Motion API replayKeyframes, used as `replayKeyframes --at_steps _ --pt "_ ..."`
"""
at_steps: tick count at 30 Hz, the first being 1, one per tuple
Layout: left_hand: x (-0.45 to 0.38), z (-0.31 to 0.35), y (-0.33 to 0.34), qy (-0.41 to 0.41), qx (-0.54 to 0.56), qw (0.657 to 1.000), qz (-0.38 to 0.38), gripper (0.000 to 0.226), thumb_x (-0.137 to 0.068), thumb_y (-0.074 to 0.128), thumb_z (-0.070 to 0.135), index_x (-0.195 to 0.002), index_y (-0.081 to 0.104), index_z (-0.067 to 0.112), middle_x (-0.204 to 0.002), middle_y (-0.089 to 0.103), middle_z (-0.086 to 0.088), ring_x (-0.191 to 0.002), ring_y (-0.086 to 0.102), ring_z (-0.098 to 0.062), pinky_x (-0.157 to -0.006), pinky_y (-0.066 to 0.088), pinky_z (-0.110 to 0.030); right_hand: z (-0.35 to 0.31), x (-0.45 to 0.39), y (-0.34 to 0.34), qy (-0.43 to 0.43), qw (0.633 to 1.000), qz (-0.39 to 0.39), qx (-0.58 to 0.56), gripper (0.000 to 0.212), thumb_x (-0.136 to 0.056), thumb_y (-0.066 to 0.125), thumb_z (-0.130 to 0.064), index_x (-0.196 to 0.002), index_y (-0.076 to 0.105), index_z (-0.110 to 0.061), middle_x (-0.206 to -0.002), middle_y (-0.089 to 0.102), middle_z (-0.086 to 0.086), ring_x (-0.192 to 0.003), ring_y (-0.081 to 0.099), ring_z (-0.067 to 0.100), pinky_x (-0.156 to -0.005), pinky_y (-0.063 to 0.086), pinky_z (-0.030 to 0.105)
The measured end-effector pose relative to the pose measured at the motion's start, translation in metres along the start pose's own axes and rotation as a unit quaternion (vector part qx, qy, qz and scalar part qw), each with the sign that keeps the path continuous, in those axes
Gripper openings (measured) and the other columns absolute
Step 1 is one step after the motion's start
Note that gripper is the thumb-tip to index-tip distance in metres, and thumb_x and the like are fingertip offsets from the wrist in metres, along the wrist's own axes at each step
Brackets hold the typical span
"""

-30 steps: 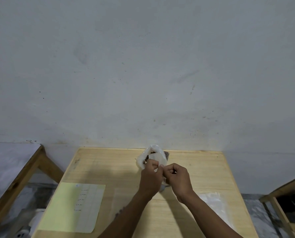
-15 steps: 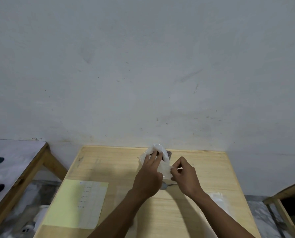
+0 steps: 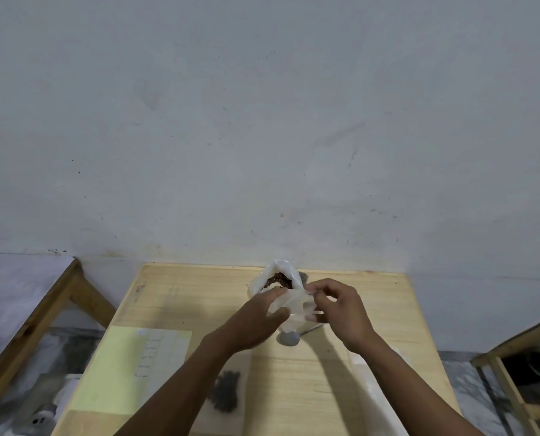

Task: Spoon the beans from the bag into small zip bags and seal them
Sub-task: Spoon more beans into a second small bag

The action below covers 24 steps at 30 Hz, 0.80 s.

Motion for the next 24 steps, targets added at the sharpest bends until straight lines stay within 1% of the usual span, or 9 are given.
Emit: replayKeyframes --at_steps 1,2,4,6,9,13,18,21,24 --pt "0.0 -0.002 -0.002 0.017 -0.007 1.0 0.022 0.047 -0.099 0.046 0.04 -0.143 0.041 0.023 -0.137 0.048 0.008 -0.124 0.041 -0.006 -0.097 0.028 -0.004 0.004 -0.002 -0.003 0.021 0.999 0.012 -0.029 0.026 -0.096 0.052 -0.002 -0.086 0.075 -0.011 -0.098 0.068 0.015 -0.086 0.068 0.041 -0.064 0.059 0.034" --pt "0.0 -0.006 -0.002 0.029 -0.024 0.999 0.037 0.058 -0.095 0.047 0.055 -0.145 0.039 0.026 -0.146 0.043 0.01 -0.136 0.032 -0.006 -0.11 0.021 -0.014 0.008 -0.004 -0.006 0.044 0.997 0.024 -0.058 0.025 -0.095 0.052 0.0 -0.086 0.074 -0.008 -0.096 0.068 0.017 -0.08 0.066 0.041 -0.063 0.059 0.034" --pt "0.001 -0.011 -0.003 0.052 -0.095 0.992 0.068 0.082 -0.08 0.049 0.075 -0.148 0.031 0.033 -0.153 0.032 0.017 -0.143 0.016 -0.004 -0.117 0.014 -0.03 0.014 -0.006 -0.007 0.084 0.989 0.033 -0.117 0.019 -0.093 0.053 0.004 -0.09 0.071 0.0 -0.092 0.067 0.018 -0.071 0.061 0.035 -0.062 0.06 0.034" --pt "0.005 -0.004 -0.009 0.085 -0.155 0.976 0.125 0.085 -0.073 0.064 0.07 -0.144 0.035 0.033 -0.147 0.04 0.019 -0.137 0.025 -0.002 -0.115 0.02 -0.029 0.016 -0.006 -0.004 0.111 0.98 0.029 -0.164 0.015 -0.093 0.054 0.005 -0.094 0.069 0.005 -0.092 0.069 0.018 -0.071 0.063 0.035 -0.061 0.06 0.035" --pt "0.014 0.0 -0.019 0.108 -0.161 0.96 0.201 0.069 -0.076 0.071 0.049 -0.137 0.047 0.025 -0.132 0.056 0.011 -0.121 0.039 -0.008 -0.1 0.029 -0.021 0.018 -0.003 0.002 0.152 0.964 0.021 -0.215 0.015 -0.096 0.051 0.003 -0.097 0.066 0.006 -0.089 0.068 0.016 -0.064 0.069 0.033 -0.062 0.062 0.035" --pt "0.018 -0.016 -0.02 0.089 -0.171 0.957 0.216 0.068 -0.074 0.062 0.064 -0.131 0.053 0.028 -0.118 0.062 0.01 -0.106 0.056 -0.01 -0.091 0.048 -0.034 0.028 0.001 0.01 0.2 0.944 0.006 -0.261 0.014 -0.096 0.052 0.003 -0.095 0.065 0.004 -0.096 0.065 0.022 -0.071 0.073 0.034 -0.062 0.062 0.034" --pt "0.028 -0.014 -0.02 0.063 -0.162 0.964 0.201 0.088 -0.058 0.057 0.084 -0.126 0.055 0.029 -0.113 0.06 0.015 -0.098 0.052 -0.003 -0.084 0.042 -0.024 0.042 0.0 0.022 0.234 0.935 -0.005 -0.265 0.012 -0.095 0.053 0.002 -0.1 0.063 0.005 -0.105 0.064 0.025 -0.081 0.072 0.035 -0.073 0.062 0.039" --pt "0.032 -0.029 -0.02 0.043 -0.193 0.956 0.215 0.072 -0.066 0.068 0.063 -0.126 0.056 0.026 -0.115 0.064 0.008 -0.104 0.058 -0.012 -0.086 0.039 -0.024 0.047 0.002 0.031 0.24 0.937 -0.03 -0.251 0.013 -0.096 0.052 0.001 -0.102 0.063 0.004 -0.101 0.066 0.023 -0.079 0.071 0.035 -0.072 0.062 0.039" --pt "0.037 -0.044 -0.02 0.025 -0.192 0.957 0.215 0.064 -0.067 0.069 0.056 -0.121 0.059 0.023 -0.111 0.065 0.006 -0.1 0.06 -0.015 -0.085 0.042 -0.027 0.05 0.004 0.041 0.24 0.938 -0.085 -0.235 0.014 -0.097 0.054 -0.006 -0.104 0.065 0.0 -0.097 0.071 0.017 -0.079 0.071 0.033 -0.073 0.062 0.038"
Point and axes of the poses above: each hand's wrist, its own x-axis away from the middle knuckle, its own y-axis out of the palm, z = x × y, the point moved 9 cm from there along -x, towards the middle knuckle
